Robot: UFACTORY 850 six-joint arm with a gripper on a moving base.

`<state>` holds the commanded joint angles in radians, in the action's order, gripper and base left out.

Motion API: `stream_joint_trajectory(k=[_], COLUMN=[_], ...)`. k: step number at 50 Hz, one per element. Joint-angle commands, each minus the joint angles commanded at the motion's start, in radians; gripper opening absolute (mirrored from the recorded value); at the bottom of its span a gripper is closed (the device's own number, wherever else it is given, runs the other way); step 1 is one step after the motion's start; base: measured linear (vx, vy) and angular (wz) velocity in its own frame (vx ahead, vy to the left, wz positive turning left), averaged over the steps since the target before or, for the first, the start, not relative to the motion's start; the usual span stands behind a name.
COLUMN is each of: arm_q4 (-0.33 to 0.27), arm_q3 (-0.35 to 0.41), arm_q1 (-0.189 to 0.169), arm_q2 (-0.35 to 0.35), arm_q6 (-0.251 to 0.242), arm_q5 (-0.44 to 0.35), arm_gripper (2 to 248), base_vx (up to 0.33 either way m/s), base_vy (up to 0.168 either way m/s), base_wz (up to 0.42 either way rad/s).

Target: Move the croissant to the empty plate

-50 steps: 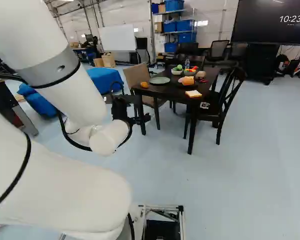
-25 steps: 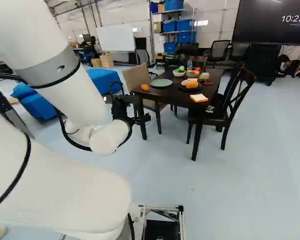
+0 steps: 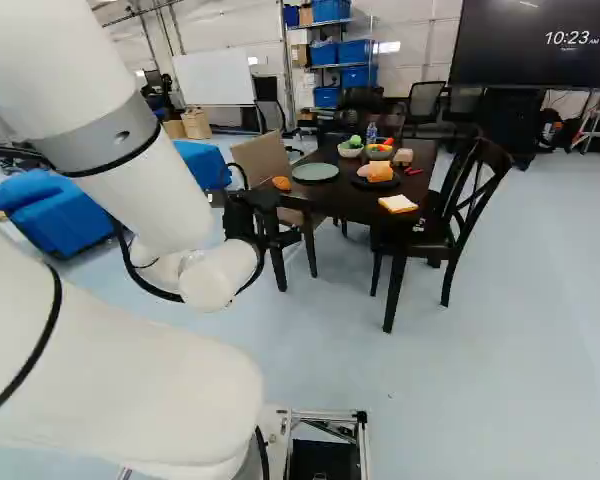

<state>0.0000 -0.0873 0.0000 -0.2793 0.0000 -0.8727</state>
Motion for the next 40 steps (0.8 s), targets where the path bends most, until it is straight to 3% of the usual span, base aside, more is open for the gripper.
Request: stream_joint_trajectory(k=[40], arm_q4=[0.000], arm_q3=[0.000], arm_q1=[0.000], arm_q2=[0.000], arm_q6=[0.000], arm_q5=[0.000], arm_gripper=[247], base_vx=[0.185], base_vy=[0.091], base_wz=[-0.185])
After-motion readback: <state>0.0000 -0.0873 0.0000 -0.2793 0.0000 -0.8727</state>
